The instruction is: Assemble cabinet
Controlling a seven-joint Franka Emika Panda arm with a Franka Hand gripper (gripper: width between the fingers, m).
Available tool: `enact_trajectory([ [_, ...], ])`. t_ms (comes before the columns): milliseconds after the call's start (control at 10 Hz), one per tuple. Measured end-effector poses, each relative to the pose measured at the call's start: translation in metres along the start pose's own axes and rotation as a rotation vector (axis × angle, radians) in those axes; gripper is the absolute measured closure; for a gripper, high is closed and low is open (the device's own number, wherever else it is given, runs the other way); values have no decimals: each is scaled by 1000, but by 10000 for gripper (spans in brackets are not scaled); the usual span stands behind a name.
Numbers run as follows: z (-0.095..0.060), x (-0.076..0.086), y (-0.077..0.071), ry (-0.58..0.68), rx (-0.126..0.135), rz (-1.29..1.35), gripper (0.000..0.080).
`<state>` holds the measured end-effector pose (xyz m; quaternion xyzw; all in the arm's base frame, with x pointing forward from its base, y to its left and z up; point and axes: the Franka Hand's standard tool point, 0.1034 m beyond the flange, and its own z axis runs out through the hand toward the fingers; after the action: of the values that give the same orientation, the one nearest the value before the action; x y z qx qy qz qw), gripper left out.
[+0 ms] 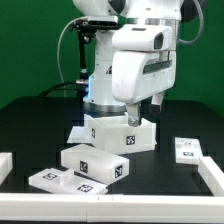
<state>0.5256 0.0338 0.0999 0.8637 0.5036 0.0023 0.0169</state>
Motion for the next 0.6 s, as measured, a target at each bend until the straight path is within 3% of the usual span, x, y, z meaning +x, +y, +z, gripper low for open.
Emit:
enact_trajectory([
  [200,2,-2,2,4,4,16,2],
  [400,20,-35,25,13,38,156,2],
  [500,30,-48,32,3,68,169,2],
  [600,31,-52,37,-5,95,181,2],
])
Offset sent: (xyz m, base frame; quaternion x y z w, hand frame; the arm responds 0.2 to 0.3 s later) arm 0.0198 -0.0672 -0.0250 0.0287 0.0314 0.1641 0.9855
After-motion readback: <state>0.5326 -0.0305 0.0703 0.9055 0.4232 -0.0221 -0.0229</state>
